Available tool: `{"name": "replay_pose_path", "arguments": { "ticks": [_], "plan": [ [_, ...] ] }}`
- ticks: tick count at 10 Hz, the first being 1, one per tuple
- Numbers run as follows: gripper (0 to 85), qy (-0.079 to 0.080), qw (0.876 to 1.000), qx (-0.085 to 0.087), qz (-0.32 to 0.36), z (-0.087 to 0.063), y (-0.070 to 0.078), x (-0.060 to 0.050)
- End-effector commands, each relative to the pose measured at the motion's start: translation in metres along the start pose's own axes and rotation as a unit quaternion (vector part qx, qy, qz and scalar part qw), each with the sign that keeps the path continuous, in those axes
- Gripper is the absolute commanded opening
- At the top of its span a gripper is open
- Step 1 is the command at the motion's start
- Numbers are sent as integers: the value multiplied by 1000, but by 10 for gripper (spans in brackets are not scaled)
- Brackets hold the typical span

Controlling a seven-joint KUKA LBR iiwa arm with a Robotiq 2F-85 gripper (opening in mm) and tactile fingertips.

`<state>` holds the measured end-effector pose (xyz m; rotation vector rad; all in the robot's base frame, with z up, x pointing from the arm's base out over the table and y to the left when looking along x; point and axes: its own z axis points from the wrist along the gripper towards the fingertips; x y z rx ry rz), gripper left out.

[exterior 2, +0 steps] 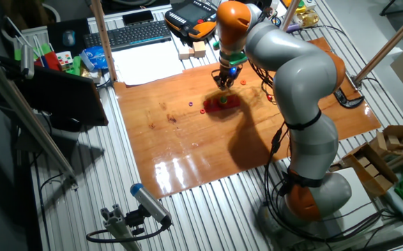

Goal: Take out one Hanoi block and throw it aside

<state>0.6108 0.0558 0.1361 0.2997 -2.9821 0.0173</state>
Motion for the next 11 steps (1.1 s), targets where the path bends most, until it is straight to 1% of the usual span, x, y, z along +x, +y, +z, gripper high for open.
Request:
{"name": "replay_pose_path", "arguments": {
  "ticks": [1, 4, 6, 7, 8, 9, 11],
  "plan": [
    [270, 1, 1000, -2, 1, -1, 2, 1],
    [200, 6, 1000, -2, 2, -11, 11, 9],
    [120, -4, 1000, -4, -9, -14, 16, 14],
    [47, -8, 1000, -13, -19, -18, 18, 17],
    [7, -10, 999, -19, -29, -22, 20, 20],
    [7, -21, 999, -26, -37, -30, 25, 23],
    [7, -31, 998, -27, -54, -45, 37, 22]
  ]
}}
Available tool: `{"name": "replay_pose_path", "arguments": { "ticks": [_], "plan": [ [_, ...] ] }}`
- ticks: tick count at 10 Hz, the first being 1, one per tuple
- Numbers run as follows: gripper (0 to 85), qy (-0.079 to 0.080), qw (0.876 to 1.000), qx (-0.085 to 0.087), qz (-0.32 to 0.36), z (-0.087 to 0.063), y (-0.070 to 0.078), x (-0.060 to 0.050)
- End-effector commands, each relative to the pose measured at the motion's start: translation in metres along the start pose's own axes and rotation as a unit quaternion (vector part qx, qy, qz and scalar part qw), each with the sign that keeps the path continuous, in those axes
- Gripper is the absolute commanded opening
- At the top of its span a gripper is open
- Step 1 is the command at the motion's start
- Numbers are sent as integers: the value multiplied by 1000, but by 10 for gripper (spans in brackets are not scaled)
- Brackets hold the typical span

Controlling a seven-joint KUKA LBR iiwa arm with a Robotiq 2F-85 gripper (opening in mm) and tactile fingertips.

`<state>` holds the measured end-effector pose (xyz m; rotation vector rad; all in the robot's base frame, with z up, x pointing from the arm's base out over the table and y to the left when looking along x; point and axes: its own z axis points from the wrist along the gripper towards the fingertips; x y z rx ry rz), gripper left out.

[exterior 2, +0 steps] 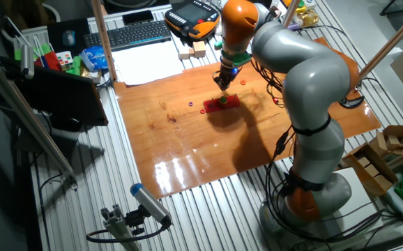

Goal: Take out one Hanoi block and throw it aside

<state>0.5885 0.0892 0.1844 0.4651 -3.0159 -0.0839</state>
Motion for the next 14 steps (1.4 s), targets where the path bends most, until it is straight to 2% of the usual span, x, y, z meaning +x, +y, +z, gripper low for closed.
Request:
{"name": "replay_pose_path", "arguments": {
  "ticks": [1, 3, 5, 7, 10, 14],
  "plan": [
    [7, -1, 1000, 2, -3, -7, 7, -3],
    [7, 3, 1000, 20, -9, -23, 20, -6],
    [7, 8, 1000, 22, -14, -31, 18, -2],
    [7, 24, 999, 21, -15, -38, 11, 2],
    [7, 36, 999, 18, -13, -39, 11, 5],
    [7, 33, 999, 13, -10, -36, 19, 3]
  ]
}}
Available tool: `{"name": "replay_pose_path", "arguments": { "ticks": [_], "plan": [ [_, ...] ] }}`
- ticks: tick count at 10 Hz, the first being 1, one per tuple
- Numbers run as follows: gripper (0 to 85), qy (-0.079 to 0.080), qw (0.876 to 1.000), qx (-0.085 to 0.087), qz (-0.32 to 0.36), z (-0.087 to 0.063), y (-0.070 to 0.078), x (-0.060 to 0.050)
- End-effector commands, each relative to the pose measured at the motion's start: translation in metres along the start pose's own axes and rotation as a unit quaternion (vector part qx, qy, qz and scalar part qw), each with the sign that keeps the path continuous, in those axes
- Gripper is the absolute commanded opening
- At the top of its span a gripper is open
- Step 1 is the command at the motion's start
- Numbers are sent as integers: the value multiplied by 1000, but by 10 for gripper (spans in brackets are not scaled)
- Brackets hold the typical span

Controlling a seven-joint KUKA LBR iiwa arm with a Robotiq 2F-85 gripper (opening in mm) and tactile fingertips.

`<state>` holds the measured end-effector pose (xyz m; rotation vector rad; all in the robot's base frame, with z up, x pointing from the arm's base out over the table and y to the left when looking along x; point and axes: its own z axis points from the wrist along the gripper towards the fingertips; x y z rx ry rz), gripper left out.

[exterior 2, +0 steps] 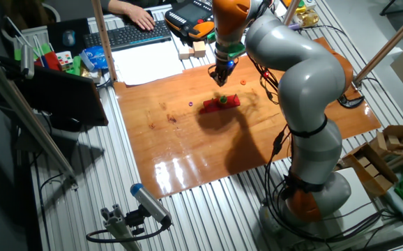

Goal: Take out one Hanoi block and throw it aside

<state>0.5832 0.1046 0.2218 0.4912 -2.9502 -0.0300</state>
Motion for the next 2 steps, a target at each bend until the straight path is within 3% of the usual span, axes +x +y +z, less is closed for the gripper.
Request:
{"name": "replay_pose_path", "arguments": {
  "ticks": [1, 2],
  "plan": [
    [7, 0, 1000, -1, 3, 0, 1, 0],
    [7, 1, 1000, 0, 4, -1, 1, 0]
  ]
}}
